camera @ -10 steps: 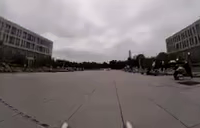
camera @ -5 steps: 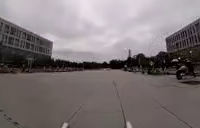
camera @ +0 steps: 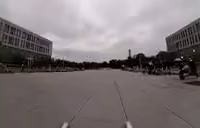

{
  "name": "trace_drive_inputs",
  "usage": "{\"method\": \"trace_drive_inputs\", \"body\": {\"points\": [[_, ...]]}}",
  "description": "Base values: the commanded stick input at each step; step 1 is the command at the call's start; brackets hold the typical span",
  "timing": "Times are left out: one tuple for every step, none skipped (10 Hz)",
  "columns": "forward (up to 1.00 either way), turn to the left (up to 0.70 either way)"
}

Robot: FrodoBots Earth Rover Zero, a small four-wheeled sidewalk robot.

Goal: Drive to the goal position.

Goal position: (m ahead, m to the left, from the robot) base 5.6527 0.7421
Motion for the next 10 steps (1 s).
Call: {"method": "trace_drive_inputs", "body": {"points": [[0.45, 0.0], [0.45, 0.0], [0.45, 0.0], [0.45, 0.0], [0.45, 0.0], [0.45, 0.0], [0.45, 0.0], [0.45, 0.0], [0.45, 0.0], [0.45, 0.0]]}}
